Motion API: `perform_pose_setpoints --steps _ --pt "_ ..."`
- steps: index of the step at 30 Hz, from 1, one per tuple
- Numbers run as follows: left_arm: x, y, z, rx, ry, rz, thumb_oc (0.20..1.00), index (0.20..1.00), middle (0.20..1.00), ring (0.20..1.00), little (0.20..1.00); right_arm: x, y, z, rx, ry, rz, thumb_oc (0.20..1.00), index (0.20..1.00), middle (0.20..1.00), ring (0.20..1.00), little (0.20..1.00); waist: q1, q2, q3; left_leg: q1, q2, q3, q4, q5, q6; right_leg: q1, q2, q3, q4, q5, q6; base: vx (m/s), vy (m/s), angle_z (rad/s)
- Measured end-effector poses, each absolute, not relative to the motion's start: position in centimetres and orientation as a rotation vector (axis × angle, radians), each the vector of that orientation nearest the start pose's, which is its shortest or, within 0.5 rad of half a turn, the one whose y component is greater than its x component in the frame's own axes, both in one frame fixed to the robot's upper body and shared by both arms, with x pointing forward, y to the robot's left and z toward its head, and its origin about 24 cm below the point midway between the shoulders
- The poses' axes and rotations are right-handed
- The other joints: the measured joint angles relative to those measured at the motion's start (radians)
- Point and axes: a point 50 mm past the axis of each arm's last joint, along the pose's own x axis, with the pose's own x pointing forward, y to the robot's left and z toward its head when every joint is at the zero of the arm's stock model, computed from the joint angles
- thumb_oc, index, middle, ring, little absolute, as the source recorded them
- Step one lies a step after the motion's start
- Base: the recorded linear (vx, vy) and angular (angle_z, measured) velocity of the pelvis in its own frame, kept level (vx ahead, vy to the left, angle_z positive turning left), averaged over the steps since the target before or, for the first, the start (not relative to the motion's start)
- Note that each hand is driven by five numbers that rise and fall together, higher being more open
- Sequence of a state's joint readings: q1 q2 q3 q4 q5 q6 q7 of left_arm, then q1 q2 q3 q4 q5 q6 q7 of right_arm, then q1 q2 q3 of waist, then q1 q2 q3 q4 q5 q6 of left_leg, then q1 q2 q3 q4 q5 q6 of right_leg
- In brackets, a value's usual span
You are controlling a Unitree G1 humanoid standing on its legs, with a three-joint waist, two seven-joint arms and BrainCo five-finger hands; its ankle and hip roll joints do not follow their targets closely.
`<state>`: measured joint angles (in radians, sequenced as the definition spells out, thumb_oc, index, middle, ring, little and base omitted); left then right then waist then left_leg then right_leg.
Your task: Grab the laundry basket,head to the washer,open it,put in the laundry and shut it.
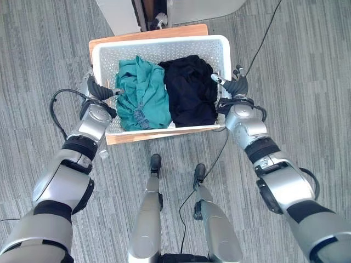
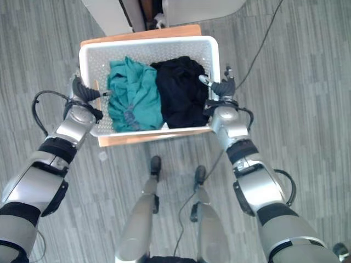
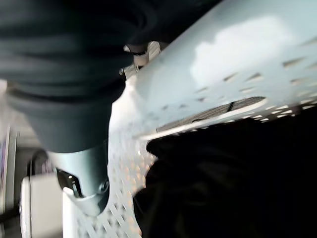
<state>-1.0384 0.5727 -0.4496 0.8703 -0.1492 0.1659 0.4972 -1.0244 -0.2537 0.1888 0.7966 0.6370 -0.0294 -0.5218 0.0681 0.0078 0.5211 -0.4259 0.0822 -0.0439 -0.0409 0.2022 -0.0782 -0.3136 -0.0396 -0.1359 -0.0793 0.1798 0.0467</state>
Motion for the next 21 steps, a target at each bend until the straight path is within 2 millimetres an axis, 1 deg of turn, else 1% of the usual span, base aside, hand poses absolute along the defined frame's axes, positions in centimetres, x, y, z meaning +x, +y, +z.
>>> perform_pose_setpoints --steps 2,5,8,12,15,17,18,19,20,21 --pt "40.2 22.8 19.4 0.656 -0.102 0.489 1.0 1.0 1.0 1.0 1.0 40.4 -14.3 18.6 0.32 -0.121 -0.328 1.0 1.0 1.0 1.0 1.0 0.001 0.001 0.0 -0.002 -0.004 -0.001 0.0 0.0 0.0 0.0 -0.004 -0.001 -0.003 0.0 0.0 0.01 0.028 0.03" --pt "40.2 22.2 18.8 0.642 -0.089 0.483 1.0 1.0 1.0 1.0 1.0 40.3 -14.9 18.4 0.362 -0.124 -0.376 1.0 1.0 1.0 1.0 1.0 0.007 0.003 0.0 -0.003 -0.012 0.0 0.001 0.0 0.0 0.0 -0.012 -0.001 -0.003 -0.001 0.0 0.01 0.04 0.03" --pt "40.3 22.1 18.7 0.644 -0.089 0.481 1.0 1.0 1.0 1.0 1.0 40.4 -15.5 18.3 0.368 -0.119 -0.391 1.0 1.0 1.0 1.0 1.0 0.008 0.004 0.0 -0.005 -0.016 0.0 0.001 0.0 0.0 -0.001 -0.017 -0.001 -0.003 -0.001 0.001 0.01 0.034 0.02" --pt "40.3 22.0 18.6 0.653 -0.085 0.474 1.0 1.0 1.0 1.0 1.0 40.7 -16.2 17.8 0.331 -0.09 -0.4 1.0 1.0 1.0 1.0 1.0 0.01 0.007 0.0 -0.006 -0.02 0.001 0.003 0.0 0.0 -0.002 -0.023 -0.001 -0.003 -0.001 0.001 0.0 0.0 0.0" --pt "40.3 22.2 18.4 0.662 -0.069 0.468 1.0 1.0 1.0 1.0 1.0 40.9 -16.6 17.6 0.272 -0.068 -0.384 1.0 1.0 1.0 1.0 1.0 0.01 0.007 -0.001 -0.012 -0.022 0.001 0.005 0.0 0.0 -0.007 -0.026 -0.001 -0.003 0.0 0.002 0.0 0.0 0.0" --pt "40.4 22.4 18.1 0.669 -0.053 0.468 1.0 1.0 1.0 1.0 1.0 41.0 -16.6 17.6 0.255 -0.068 -0.367 1.0 1.0 1.0 1.0 1.0 0.01 0.007 -0.001 -0.013 -0.022 0.001 0.005 0.0 0.0 -0.009 -0.026 0.001 -0.003 0.001 0.003 0.0 0.0 0.0" --pt "40.4 22.5 18.0 0.678 -0.04 0.468 1.0 1.0 1.0 1.0 1.0 41.2 -16.7 17.7 0.218 -0.062 -0.347 1.0 1.0 1.0 1.0 1.0 0.01 0.007 -0.001 -0.013 -0.022 0.001 0.006 0.0 0.0 -0.008 -0.026 0.001 -0.003 0.001 0.004 0.0 0.0 0.0" --pt "40.6 22.6 18.1 0.699 -0.034 0.464 1.0 1.0 1.0 1.0 1.0 41.4 -16.9 18.2 0.18 -0.059 -0.326 1.0 1.0 1.0 1.0 1.0 0.01 0.007 -0.001 -0.013 -0.021 0.001 0.009 0.0 0.0 -0.008 -0.025 0.001 -0.002 0.003 0.006 0.0 0.0 0.0" --pt "40.8 22.8 18.5 0.72 -0.019 0.465 0.906 0.906 0.906 0.906 0.906 41.9 -16.9 18.2 0.142 -0.025 -0.294 1.0 1.0 1.0 1.0 1.0 0.009 0.007 -0.001 -0.014 -0.02 0.001 0.013 0.0 0.0 -0.008 -0.023 0.001 -0.002 0.004 0.007 0.01 -0.041 -0.03" --pt "41.0 22.8 18.7 0.733 -0.017 0.462 0.545 0.545 0.545 0.545 0.545 42.0 -17.0 18.5 0.125 -0.02 -0.283 1.0 1.0 1.0 1.0 1.0 0.009 0.007 -0.001 -0.015 -0.019 0.001 0.016 0.0 0.0 -0.007 -0.023 0.001 -0.001 0.004 0.008 0.0 -0.034 -0.03"
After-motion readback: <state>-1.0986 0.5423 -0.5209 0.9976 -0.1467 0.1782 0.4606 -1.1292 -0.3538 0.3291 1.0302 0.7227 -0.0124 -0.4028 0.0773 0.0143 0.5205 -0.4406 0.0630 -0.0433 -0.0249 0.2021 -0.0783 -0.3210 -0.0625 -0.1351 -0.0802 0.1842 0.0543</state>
